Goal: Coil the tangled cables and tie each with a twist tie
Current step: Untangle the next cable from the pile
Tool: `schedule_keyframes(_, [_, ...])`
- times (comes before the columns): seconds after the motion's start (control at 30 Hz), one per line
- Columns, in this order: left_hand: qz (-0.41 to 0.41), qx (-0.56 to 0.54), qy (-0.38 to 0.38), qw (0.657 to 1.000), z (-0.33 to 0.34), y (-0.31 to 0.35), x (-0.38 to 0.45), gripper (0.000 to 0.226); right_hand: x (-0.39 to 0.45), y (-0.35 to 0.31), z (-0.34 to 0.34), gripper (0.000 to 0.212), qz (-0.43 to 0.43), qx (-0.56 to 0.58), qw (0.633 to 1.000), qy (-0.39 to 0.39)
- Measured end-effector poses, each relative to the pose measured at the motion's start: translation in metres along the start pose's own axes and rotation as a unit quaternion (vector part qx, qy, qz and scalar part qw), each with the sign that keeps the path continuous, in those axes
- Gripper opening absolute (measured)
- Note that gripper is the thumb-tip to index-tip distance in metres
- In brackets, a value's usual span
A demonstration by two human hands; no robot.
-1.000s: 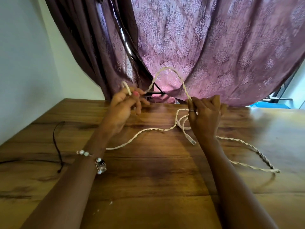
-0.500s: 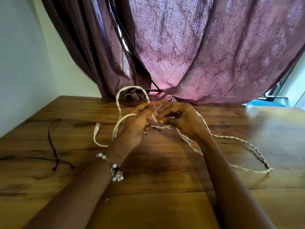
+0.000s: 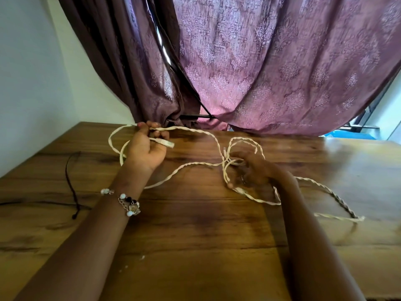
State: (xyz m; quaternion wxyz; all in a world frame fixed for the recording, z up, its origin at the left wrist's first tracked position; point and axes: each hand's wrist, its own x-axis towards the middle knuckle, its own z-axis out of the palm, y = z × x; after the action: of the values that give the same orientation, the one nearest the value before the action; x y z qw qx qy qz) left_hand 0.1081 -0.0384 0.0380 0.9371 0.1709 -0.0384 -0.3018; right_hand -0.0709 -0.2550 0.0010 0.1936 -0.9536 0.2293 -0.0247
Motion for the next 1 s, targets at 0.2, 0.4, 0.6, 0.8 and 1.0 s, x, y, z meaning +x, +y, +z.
schedule_keyframes(0.2, [0.012,-0.12,-0.031,0.992,-0.003,0.018,0.001,0.038,-0.003,0.014,-0.008,0.049,0.004,0.091,0.972,0.216])
schedule_keyframes(0.4, [0.059,-0.152,-0.076,0.984,0.002,0.024,-0.001,0.038,-0.005,0.025,-0.005,0.022,0.037,0.017,0.912,0.408])
schedule_keyframes(0.6, [0.078,-0.108,-0.087,0.987,0.002,0.026,0.001,0.063,-0.014,0.02,-0.017,0.06,0.014,-0.079,0.939,0.333])
schedule_keyframes(0.8, [0.085,-0.047,-0.065,0.993,0.006,0.018,-0.004,0.032,-0.023,0.008,-0.032,0.034,-0.007,0.109,0.955,0.277])
schedule_keyframes(1.0, [0.082,0.122,-0.012,0.989,0.006,0.015,-0.004,0.022,-0.039,0.0,-0.036,0.037,-0.02,0.088,0.996,0.006])
